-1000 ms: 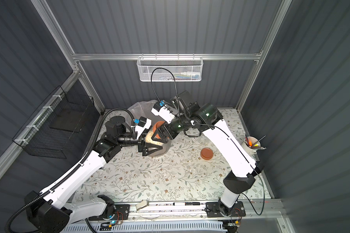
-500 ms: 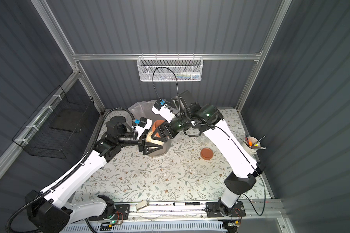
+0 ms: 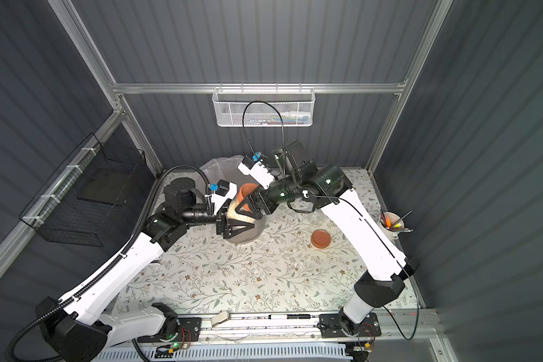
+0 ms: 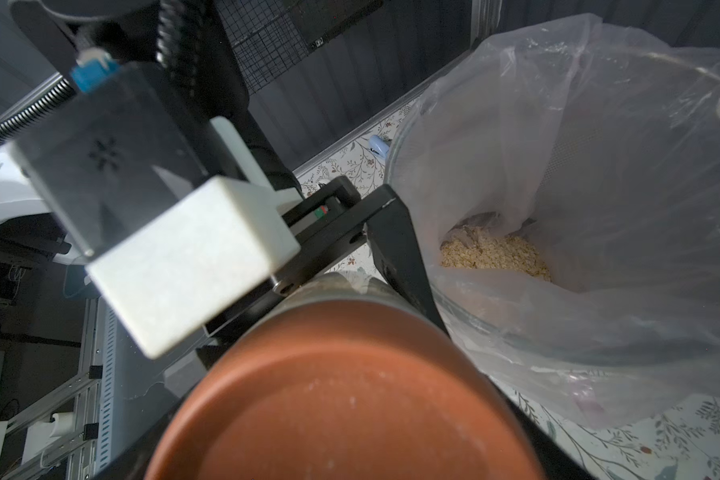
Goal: Empty expired oatmeal from jars
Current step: Pick up the jar from the center of the board.
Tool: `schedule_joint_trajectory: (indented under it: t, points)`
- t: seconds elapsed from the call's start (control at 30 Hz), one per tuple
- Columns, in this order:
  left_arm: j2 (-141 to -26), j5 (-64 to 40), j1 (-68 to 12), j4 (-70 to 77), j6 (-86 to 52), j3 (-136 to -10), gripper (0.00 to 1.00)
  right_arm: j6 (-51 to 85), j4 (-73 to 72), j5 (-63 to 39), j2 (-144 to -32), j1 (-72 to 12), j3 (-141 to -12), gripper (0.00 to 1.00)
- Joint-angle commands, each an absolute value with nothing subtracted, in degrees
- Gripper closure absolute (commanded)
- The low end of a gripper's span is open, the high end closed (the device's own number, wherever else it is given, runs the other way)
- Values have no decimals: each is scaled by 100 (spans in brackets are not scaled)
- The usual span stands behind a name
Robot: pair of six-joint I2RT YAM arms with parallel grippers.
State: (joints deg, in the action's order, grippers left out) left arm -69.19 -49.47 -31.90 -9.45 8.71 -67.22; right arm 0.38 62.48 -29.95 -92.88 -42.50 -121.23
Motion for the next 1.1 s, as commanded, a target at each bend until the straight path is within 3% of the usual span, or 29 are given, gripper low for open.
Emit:
schedule_joint_trajectory:
  t: [0.0, 0.07, 0.23, 0.33, 1.07]
  points:
    - [-6959, -4315, -3155, -1114, 939, -6961, 36, 275, 5749, -3113, -9151, -4219, -11969, 53]
    - [-6934, -4158, -3154, -1025, 897, -6939, 18, 360, 5535, -3149, -9106, -4212, -11811, 57]
    - [-6791, -3886, -3144, -766, 876, -6782, 11, 658, 4941, -3204, -8810, -4043, -11401, 66]
    - [-6729, -3735, -3146, -711, 882, -6725, 1, 828, 4712, -3217, -8670, -3915, -11213, 69]
    - [-6899, -4130, -3146, -93, 572, -6434, 0, 1618, 3535, -3767, -8323, -3639, -10551, 71]
